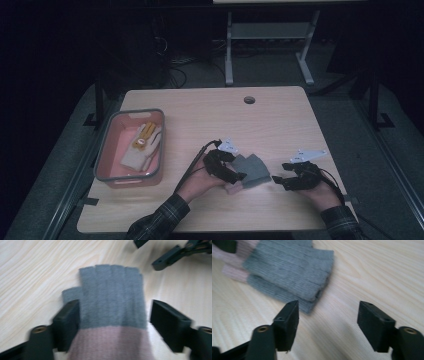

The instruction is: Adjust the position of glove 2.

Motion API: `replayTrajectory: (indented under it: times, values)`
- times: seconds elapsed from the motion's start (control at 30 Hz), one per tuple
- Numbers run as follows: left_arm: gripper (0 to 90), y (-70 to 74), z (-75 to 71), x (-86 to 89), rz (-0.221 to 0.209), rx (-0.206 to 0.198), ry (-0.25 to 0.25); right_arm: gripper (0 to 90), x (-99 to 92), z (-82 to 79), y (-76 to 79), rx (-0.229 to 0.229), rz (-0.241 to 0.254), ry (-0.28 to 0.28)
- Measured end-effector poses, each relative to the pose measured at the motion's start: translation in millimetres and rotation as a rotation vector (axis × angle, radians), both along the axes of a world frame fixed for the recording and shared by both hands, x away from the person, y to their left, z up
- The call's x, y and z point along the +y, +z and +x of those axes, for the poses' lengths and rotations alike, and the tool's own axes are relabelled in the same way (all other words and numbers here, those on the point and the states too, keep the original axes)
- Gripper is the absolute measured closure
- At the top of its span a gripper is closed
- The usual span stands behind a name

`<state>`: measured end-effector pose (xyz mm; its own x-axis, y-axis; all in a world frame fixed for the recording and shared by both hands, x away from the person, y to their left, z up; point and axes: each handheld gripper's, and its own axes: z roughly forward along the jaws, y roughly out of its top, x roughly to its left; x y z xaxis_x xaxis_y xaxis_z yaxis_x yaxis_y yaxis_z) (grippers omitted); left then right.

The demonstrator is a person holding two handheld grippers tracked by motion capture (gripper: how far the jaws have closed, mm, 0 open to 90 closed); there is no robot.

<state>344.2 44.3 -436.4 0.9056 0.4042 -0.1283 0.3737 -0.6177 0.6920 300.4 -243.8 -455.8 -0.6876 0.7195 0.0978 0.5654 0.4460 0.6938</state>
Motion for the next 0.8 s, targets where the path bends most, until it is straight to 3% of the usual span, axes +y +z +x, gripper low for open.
replayTrajectory:
  times: [0.13, 0.37, 0.53, 0.8]
  values:
    - [13.1, -5.5, 2.0, -3.1, 0.013, -0.014, 0.005, 26.7, -1.6, 3.5, -4.4, 0.008, -0.007, -0.020]
    - [12.7, -18.6, 1.7, -11.0, 0.053, -0.011, -0.022, 20.4, -2.2, 7.2, -11.1, 0.010, -0.038, -0.042]
    - [12.5, -23.0, -1.2, -14.0, 0.071, -0.048, -0.019, 16.8, -3.1, 8.9, -12.1, -0.004, -0.044, -0.058]
    - [12.5, -26.3, -1.8, -13.7, 0.072, -0.071, -0.022, 13.6, -2.4, 10.0, -15.1, 0.005, -0.070, -0.072]
